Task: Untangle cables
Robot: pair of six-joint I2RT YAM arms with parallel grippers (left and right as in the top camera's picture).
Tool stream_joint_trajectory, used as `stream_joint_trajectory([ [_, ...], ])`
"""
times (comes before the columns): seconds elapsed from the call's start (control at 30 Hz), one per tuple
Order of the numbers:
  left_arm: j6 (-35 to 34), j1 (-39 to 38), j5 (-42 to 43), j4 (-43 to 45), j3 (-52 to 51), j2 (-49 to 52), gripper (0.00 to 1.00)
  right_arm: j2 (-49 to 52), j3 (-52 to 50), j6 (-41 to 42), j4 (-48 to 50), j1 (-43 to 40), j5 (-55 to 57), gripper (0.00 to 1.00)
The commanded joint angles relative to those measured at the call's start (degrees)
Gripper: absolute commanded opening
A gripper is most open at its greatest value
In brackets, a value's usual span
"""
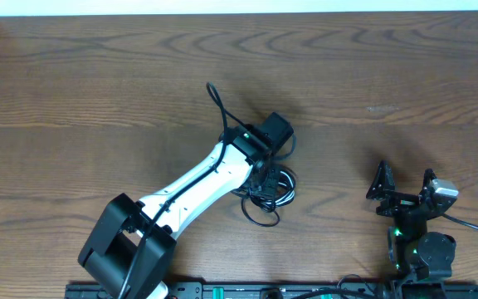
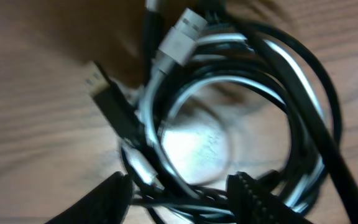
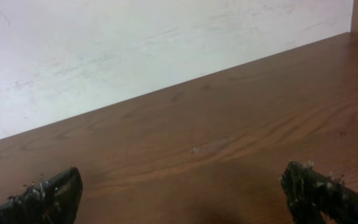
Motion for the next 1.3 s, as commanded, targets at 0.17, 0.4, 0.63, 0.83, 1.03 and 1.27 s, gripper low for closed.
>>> stream_joint_trajectory([
  [0.17,-2.64,3.43,-11.89,4.28,-0.20,0.63,0.72,-0.20,-0.04,0.13,-0.26,0.72,0.00,0.99],
  [0.4,-2.69,9.16,-11.17,9.62,-0.20,0.63,0.72,-0.20,-0.04,0.13,-0.26,0.72,0.00,0.99],
  [0.63,-2.62,10.38,-11.21,9.51,-0.48,0.63,0.72,-0.20,-0.04,0.13,-0.26,0.72,0.00,0.99],
  [0.83,-2.62,10.38,-11.21,8.39,-0.50,0.63,0.72,-0.20,-0.04,0.13,-0.26,0.72,0.00,0.99],
  [1.03,-2.62,10.38,-10.99,8.28,-0.50,0.63,0.72,-0.20,-0.04,0.13,-0.26,0.72,0.00,0.99],
  [1.27,-2.64,10.38,-10.99,8.33,-0.50,0.63,0.72,-0.20,-0.04,0.13,-0.24,0.72,0.00,0.99],
])
